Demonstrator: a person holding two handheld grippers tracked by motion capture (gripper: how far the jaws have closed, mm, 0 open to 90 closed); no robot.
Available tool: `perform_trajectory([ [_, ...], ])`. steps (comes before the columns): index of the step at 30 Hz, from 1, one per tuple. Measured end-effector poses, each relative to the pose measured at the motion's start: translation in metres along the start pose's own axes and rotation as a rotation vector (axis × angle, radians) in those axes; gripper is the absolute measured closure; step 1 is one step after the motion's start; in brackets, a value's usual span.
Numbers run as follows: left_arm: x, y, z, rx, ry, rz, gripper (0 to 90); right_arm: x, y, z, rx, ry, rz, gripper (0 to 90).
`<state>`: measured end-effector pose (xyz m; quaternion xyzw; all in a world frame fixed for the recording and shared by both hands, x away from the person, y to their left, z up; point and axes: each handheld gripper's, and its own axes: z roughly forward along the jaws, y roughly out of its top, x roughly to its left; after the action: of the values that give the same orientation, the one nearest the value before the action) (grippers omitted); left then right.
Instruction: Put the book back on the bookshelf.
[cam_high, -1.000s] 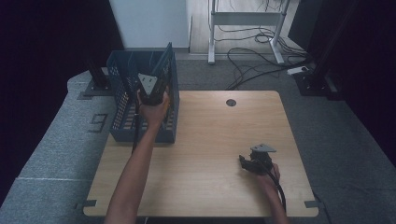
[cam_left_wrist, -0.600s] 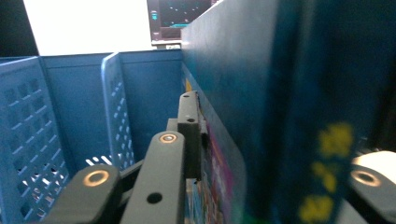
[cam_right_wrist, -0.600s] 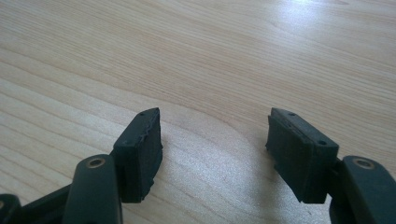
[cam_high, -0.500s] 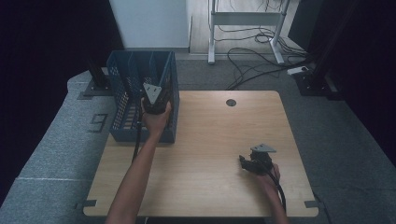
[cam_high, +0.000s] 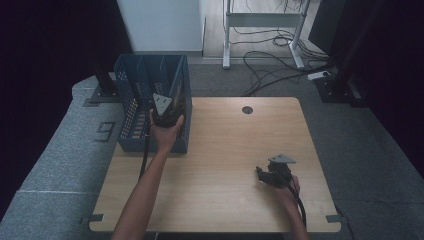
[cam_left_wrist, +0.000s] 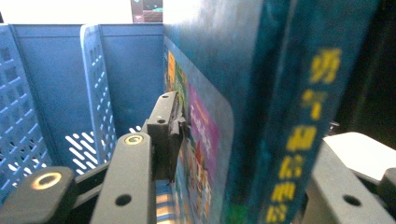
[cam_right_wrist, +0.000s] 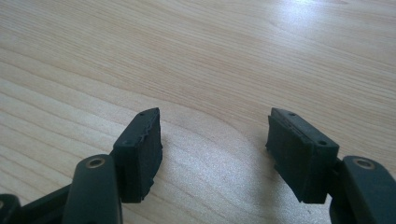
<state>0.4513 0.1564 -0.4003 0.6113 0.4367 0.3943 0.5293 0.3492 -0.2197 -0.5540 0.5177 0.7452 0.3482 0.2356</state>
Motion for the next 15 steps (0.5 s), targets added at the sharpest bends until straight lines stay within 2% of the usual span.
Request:
perform_trajectory([
  [10,0.002,0.0012,-0.0036,0.009,-0.009,0.008,48.0,0.0,0.0,0.0001,0.0,-0.001,0.0,34.8],
  [15,0.0056,0.0033,-0.0076,0.029,-0.033,0.004,43.1,0.0,0.0,0.0001,0.0,-0.001,0.0,34.8],
])
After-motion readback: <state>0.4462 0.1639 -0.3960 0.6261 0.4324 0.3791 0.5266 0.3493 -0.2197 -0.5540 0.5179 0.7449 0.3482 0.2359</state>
